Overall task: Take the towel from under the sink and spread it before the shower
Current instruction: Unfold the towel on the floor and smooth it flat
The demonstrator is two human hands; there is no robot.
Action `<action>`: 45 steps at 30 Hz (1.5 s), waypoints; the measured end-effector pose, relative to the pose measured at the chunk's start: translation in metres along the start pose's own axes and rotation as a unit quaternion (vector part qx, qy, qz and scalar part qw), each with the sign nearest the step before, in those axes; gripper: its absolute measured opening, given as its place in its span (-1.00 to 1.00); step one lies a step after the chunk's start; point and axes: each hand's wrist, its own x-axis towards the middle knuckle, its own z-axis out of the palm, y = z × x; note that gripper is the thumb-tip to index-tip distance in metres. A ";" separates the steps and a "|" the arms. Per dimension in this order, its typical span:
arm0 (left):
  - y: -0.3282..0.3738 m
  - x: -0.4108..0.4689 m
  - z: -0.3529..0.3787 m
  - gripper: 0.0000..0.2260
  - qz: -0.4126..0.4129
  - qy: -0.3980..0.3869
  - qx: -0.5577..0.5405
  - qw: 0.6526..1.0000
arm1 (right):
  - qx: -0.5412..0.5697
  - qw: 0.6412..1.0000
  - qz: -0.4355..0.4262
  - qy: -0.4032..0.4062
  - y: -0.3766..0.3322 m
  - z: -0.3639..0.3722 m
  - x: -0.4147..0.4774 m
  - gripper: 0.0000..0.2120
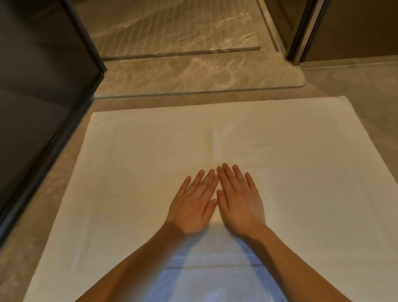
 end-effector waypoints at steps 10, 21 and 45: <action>-0.007 -0.002 0.001 -0.50 -0.018 0.000 0.006 1.000 | 0.006 1.000 0.025 -0.012 0.001 -0.006 0.005 -0.47; -0.031 0.090 -0.020 -0.52 -0.074 -0.010 0.031 0.997 | -0.057 0.997 0.040 -0.039 0.000 -0.020 0.102 -0.48; 0.003 0.001 0.013 -0.51 -0.024 0.072 -0.032 0.997 | -0.023 0.999 0.032 -0.025 0.006 -0.012 0.011 -0.46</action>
